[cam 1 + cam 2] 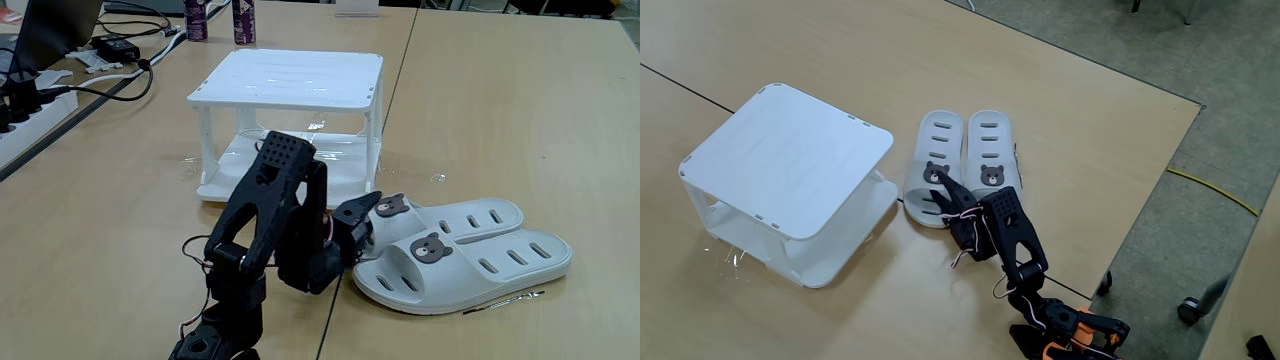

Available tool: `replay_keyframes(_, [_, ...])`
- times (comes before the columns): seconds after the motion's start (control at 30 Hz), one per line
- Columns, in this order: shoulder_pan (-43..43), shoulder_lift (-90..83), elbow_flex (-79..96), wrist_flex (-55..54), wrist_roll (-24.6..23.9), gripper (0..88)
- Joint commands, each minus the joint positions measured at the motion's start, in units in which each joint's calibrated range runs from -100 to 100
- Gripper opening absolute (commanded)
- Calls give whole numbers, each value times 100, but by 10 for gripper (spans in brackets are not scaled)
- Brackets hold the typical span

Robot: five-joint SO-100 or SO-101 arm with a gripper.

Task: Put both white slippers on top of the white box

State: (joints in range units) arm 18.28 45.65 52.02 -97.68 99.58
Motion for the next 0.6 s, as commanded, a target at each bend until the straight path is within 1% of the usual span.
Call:
replay_keyframes(0.0, [228,50,-750,303,42,243])
replay_keyframes(0.17, [450,117,-1715,1088,42,243])
replay_keyframes(0.43, [532,117,-2717,2236,42,238])
replay_keyframes(0.57, [384,59,-2933,2391,42,238])
